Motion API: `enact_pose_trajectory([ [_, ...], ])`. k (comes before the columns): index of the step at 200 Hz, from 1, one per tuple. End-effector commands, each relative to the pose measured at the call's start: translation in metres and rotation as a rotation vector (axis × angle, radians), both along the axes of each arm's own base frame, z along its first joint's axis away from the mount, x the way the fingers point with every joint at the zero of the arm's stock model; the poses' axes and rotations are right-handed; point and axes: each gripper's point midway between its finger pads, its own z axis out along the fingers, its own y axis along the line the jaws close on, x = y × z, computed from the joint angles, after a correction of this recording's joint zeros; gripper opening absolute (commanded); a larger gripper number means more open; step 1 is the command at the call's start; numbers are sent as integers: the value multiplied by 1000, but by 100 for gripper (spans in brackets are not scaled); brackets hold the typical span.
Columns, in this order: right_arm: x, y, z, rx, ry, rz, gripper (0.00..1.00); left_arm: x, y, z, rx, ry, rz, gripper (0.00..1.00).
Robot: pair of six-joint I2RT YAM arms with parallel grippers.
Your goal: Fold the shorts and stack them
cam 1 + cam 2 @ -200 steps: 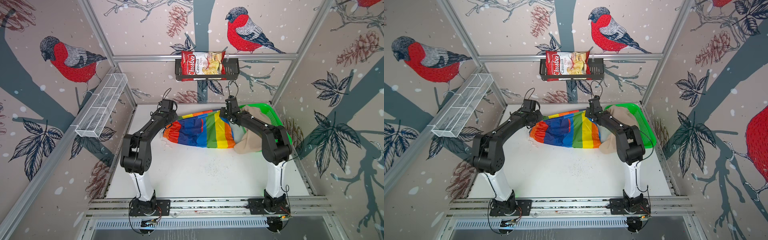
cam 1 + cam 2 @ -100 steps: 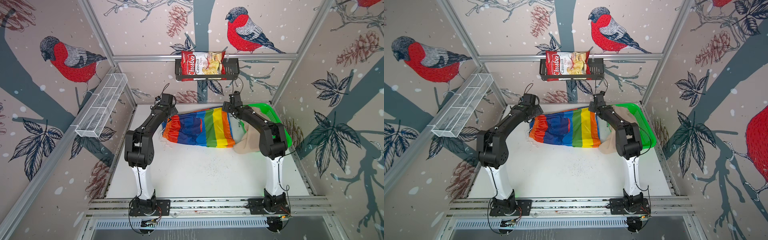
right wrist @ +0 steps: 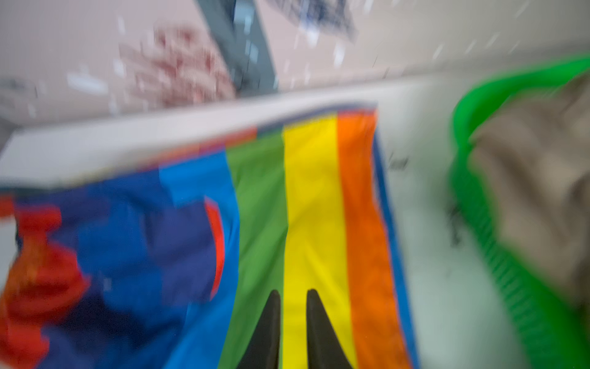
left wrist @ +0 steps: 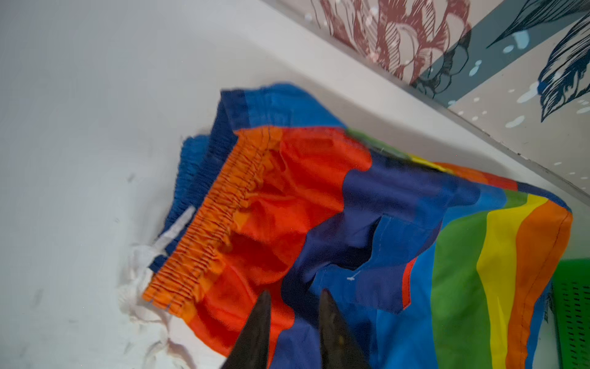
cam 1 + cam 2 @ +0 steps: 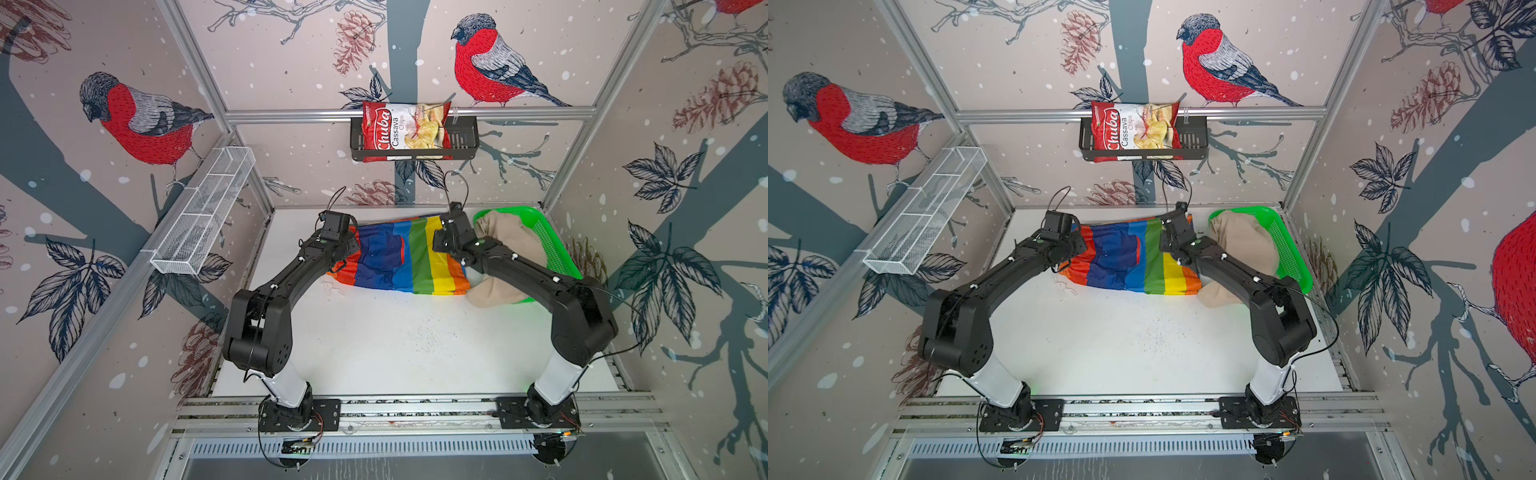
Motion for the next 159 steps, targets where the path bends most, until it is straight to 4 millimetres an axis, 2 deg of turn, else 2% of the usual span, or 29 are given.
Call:
enact_pose_trajectory([
  [1, -38, 19, -33, 101, 104, 21, 16, 0, -12, -19, -62, 5, -18, 28],
  [22, -63, 19, -70, 90, 164, 17, 14, -10, -1, -44, -30, 48, 18, 28],
  [47, -77, -7, -109, 128, 255, -37, 13, -22, 26, -73, 58, 109, 93, 27],
  [57, -80, -20, -117, 139, 269, -66, 13, -31, 34, -84, 65, 140, 108, 26],
  [63, -82, -27, -122, 137, 277, -79, 13, -32, 37, -84, 66, 138, 115, 25],
  [67, -83, -31, -123, 134, 279, -87, 13, -41, 40, -93, 75, 160, 119, 24],
  [96, -85, -59, -130, 112, 290, -140, 13, -63, 47, -106, 97, 191, 125, 23],
  [116, -87, -71, -125, 94, 284, -158, 13, -80, 48, -119, 91, 235, 115, 21],
  [131, -88, -71, -113, 60, 261, -150, 13, -94, 41, -125, 79, 261, 92, 19],
  [143, -89, -62, -95, 34, 224, -123, 13, -107, 33, -127, 75, 278, 68, 18],
  [159, -86, -44, -57, 13, 144, -80, 14, -117, 19, -117, 63, 276, 33, 19],
])
